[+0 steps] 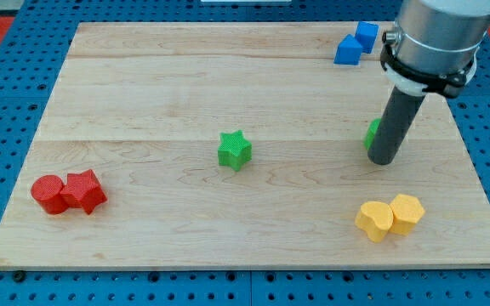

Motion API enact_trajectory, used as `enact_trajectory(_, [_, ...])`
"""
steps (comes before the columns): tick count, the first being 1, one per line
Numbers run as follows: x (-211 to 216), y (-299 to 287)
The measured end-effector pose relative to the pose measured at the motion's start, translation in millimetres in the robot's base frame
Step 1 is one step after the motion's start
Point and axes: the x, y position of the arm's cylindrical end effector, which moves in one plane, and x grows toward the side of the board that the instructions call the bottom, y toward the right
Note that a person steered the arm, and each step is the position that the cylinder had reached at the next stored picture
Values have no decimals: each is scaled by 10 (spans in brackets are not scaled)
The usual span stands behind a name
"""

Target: Place the green circle to the right of green star

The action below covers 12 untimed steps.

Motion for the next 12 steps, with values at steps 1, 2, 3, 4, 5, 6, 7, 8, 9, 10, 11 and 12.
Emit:
enact_trajectory(1, [-12,487])
enact_trajectory(2, [-269,588])
enact_trajectory(3, [-415,402])
enact_trajectory(4, [-410,-45])
enact_trajectory(5, [-189,-332])
enact_trajectory(6, [-2,-628])
enact_trajectory(7, [18,-1003])
enact_trajectory(8, [17,-1423])
enact_trajectory(9, [20,-1638])
enact_trajectory(10, [20,-1876])
enact_trajectory(11, [85,-2002])
enact_trajectory(12, [55,-2431])
